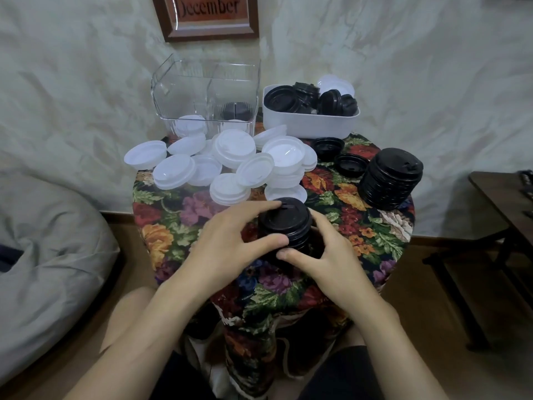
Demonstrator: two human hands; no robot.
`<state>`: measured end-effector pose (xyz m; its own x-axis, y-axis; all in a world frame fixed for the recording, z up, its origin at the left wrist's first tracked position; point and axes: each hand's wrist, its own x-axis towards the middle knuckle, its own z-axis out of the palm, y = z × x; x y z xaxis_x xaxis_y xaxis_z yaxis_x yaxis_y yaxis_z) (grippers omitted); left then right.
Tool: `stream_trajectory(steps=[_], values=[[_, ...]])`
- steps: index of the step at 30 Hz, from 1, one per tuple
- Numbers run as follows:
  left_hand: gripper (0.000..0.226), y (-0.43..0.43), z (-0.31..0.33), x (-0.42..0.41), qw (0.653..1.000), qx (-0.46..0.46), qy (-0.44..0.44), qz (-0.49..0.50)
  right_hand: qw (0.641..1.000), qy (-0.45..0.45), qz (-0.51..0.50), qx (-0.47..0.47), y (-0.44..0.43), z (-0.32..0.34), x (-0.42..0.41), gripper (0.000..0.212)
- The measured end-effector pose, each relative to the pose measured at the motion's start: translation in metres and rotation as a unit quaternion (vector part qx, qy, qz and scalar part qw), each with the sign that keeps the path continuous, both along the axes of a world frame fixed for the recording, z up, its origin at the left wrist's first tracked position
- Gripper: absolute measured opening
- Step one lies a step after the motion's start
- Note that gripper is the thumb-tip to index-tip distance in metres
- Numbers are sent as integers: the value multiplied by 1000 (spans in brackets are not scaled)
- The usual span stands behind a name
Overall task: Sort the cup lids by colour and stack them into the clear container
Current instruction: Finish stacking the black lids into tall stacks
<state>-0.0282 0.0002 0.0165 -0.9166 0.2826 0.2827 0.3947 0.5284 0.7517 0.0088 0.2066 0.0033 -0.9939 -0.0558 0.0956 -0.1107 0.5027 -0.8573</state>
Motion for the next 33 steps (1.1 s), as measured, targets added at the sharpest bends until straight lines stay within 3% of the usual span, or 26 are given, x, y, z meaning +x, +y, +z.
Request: stream_trajectory(steps=[2,6,8,11,16,33], values=[[55,2,0,-3,1000,-3,-12,-10,1000,1,-6,-4,1,-1,0,74],[58,0,1,-4,998,1,-29,-48,999,-18,-28,-1,3,-2,-1,102],[66,-2,0,-6,997,11,-51,-58,999,-20,-26,1,3,-1,-1,104],[79,-4,-2,-11,994,25,-90,-65,1000,-11,-13,8,3,-1,0,94],[74,-5,-8,-9,983,69,-142,-94,1000,-11,21,1,8,-2,1,80],[87,-2,-18,-6,985,76,-131,-87,994,19,23,-102,6,5,-5,51]])
